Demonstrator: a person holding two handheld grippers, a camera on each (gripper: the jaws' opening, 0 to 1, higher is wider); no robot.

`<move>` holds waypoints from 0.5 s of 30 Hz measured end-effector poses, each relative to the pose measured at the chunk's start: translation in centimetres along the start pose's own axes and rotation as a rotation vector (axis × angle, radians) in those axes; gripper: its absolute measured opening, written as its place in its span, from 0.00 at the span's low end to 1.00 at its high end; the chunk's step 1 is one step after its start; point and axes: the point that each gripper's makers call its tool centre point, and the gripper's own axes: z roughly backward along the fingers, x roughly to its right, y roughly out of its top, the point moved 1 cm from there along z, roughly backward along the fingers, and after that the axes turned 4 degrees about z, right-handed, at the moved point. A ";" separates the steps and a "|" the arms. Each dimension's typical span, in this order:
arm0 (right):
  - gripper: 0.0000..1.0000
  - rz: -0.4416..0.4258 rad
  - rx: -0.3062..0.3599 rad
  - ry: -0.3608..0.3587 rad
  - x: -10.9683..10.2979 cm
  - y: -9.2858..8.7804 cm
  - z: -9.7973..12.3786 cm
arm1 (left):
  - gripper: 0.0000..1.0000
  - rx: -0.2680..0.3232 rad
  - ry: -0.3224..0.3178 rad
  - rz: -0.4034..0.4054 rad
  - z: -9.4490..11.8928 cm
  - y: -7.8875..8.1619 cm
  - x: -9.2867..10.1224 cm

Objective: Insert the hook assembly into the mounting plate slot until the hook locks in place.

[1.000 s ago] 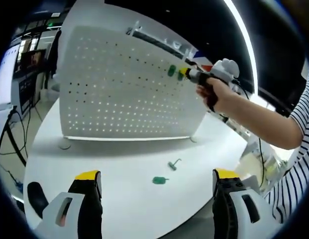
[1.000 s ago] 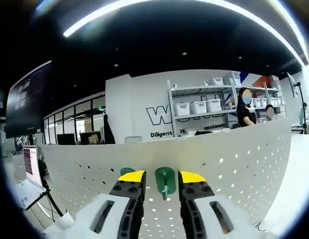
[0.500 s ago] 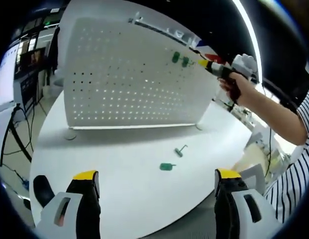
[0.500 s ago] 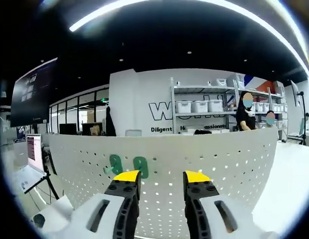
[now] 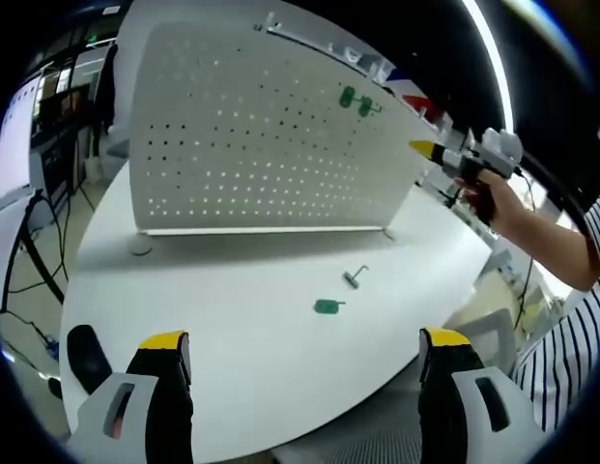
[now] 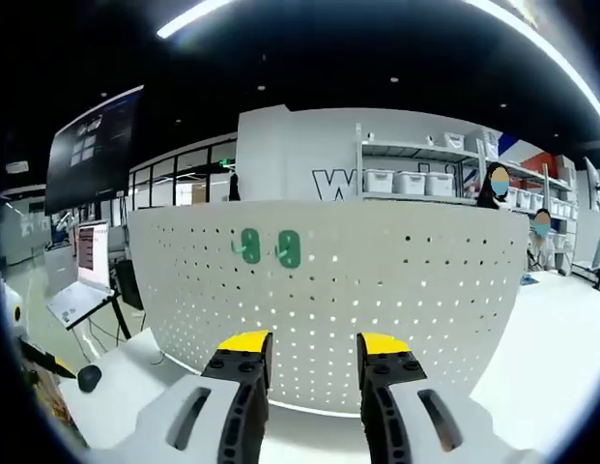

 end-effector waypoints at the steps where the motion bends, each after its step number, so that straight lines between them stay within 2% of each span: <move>1: 0.33 0.007 -0.014 0.005 -0.1 -0.5 0.3 | 1.00 0.002 0.000 0.002 0.0 0.0 0.0; 8: 0.34 0.020 -0.105 0.028 -0.6 -4.5 3.1 | 1.00 -0.009 0.012 0.005 0.4 -0.8 -0.2; 10: 0.37 -0.023 -0.118 0.095 -1.9 -5.5 3.7 | 1.00 -0.018 0.014 0.008 0.4 -1.0 -0.3; 14: 0.38 0.026 -0.213 0.138 -3.2 -8.7 5.4 | 1.00 -0.044 0.019 -0.001 0.4 -1.7 -0.4; 15: 0.38 0.025 -0.216 0.138 -3.4 -9.1 5.7 | 1.00 -0.045 0.019 -0.002 0.4 -1.8 -0.4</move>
